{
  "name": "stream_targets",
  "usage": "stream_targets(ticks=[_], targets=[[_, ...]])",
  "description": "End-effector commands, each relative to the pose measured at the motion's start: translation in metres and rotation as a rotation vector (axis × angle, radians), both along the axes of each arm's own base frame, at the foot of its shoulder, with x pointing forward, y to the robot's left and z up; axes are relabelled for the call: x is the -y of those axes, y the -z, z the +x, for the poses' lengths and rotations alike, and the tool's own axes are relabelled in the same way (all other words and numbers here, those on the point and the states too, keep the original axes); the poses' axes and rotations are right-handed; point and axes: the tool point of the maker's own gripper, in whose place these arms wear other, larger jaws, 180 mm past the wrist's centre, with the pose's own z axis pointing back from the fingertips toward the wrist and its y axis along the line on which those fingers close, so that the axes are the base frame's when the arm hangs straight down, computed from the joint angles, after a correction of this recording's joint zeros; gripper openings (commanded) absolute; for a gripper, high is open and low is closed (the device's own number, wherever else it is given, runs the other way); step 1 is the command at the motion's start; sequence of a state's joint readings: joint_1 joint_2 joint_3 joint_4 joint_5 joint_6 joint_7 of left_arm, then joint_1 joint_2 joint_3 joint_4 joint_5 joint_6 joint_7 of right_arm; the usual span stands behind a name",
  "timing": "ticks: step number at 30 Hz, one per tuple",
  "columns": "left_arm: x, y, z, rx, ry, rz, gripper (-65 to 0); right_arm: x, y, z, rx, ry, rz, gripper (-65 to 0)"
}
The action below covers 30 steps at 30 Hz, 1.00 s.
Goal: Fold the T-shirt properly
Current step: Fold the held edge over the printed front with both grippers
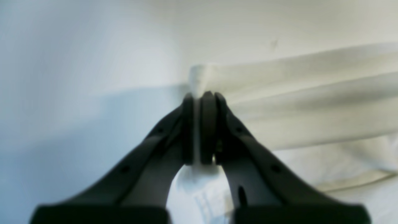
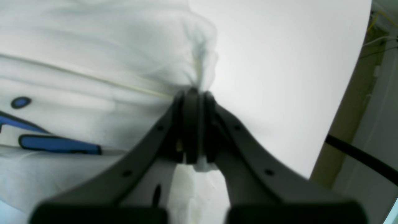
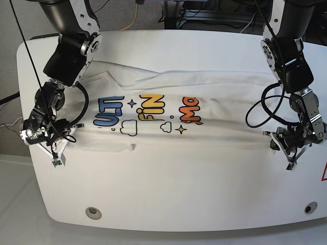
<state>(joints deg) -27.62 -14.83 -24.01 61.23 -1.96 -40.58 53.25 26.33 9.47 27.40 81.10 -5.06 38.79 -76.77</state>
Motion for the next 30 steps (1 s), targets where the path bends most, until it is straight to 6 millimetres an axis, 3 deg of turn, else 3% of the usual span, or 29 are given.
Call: stream_targets(ticks=[1, 11, 14, 23, 30], targets=[[-0.019, -0.027, 0.009, 0.048, -0.022, 0.059, -62.8, 0.024, -0.023, 0.004, 0.014, 0.021, -0.084, -65.0], [-0.023, -0.027, 0.002, 0.006, -0.026, 0.087, -62.8, 0.027, -0.030, 0.001, -0.003, -0.001, -0.135, -65.0], [-0.024, -0.020, -0.004, -0.020, -0.027, 0.090, -62.8, 0.026, -0.023, -0.006, -0.019, -0.007, -0.134, -65.0], [-0.021, -0.002, -0.019, -0.071, -0.008, 0.103, -62.8, 0.028, -0.032, -0.024, 0.020, -0.013, -0.197, -65.0], [-0.023, -0.009, -0.030, -0.039, 0.002, 0.158, -62.8, 0.027, -0.036, -0.038, 0.037, -0.032, -0.239, -65.0]])
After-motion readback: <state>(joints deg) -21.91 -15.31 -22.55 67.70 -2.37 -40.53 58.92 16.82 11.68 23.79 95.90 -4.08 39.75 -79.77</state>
